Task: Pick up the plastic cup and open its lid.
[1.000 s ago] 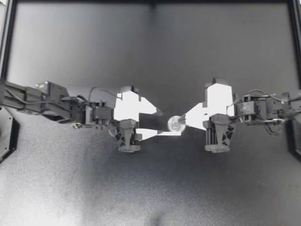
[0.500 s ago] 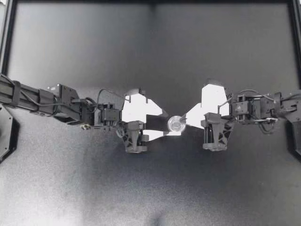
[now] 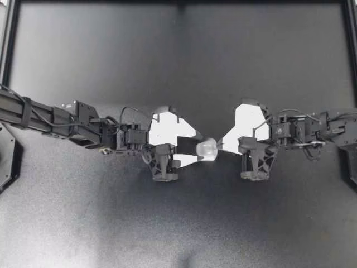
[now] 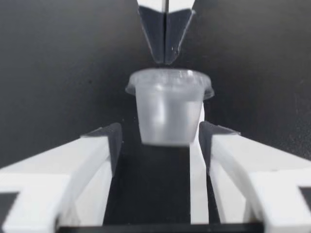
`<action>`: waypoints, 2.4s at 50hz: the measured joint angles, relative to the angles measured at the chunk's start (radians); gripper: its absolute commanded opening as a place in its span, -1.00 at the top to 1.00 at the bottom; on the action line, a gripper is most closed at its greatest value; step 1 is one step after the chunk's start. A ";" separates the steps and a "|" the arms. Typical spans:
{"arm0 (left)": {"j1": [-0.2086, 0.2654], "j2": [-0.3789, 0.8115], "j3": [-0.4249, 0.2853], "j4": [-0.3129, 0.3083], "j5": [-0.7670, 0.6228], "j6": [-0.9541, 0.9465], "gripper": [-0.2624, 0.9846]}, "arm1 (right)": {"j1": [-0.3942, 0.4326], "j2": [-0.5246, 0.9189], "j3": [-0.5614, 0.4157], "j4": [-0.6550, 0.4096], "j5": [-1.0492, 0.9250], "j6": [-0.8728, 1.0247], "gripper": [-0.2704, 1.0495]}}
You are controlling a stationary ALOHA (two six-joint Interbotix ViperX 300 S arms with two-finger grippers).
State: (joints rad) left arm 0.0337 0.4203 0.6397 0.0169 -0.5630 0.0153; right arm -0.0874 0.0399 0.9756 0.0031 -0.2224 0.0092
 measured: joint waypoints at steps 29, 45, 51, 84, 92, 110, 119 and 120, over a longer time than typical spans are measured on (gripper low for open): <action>-0.002 0.025 -0.038 0.000 0.018 -0.008 -0.27 | 0.002 0.046 -0.041 -0.002 0.005 0.000 0.86; -0.002 0.035 -0.054 0.000 0.031 -0.009 -0.25 | 0.002 0.048 -0.043 0.000 0.005 0.000 0.86; -0.002 0.038 -0.057 0.000 0.040 -0.009 -0.11 | 0.002 0.048 -0.043 0.000 0.005 -0.002 0.86; -0.006 0.008 0.005 0.000 -0.008 -0.015 0.35 | 0.003 -0.130 -0.021 0.000 -0.028 -0.008 0.86; -0.021 -0.087 0.123 0.000 -0.184 -0.061 0.35 | 0.021 -0.265 -0.014 -0.040 -0.127 -0.035 0.84; -0.021 -0.232 0.319 -0.003 -0.604 -0.152 0.35 | 0.032 -0.310 0.005 -0.176 -0.324 -0.202 0.50; -0.023 -0.242 0.327 -0.002 -0.649 -0.184 0.35 | 0.032 -0.295 0.003 -0.178 -0.325 -0.341 0.05; -0.023 -0.242 0.327 0.000 -0.650 -0.186 0.35 | 0.032 -0.293 0.003 -0.176 -0.327 -0.357 0.02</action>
State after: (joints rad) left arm 0.0107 0.1779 0.9664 0.0169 -1.2134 -0.1703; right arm -0.0552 -0.2531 0.9787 -0.1733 -0.5492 -0.3482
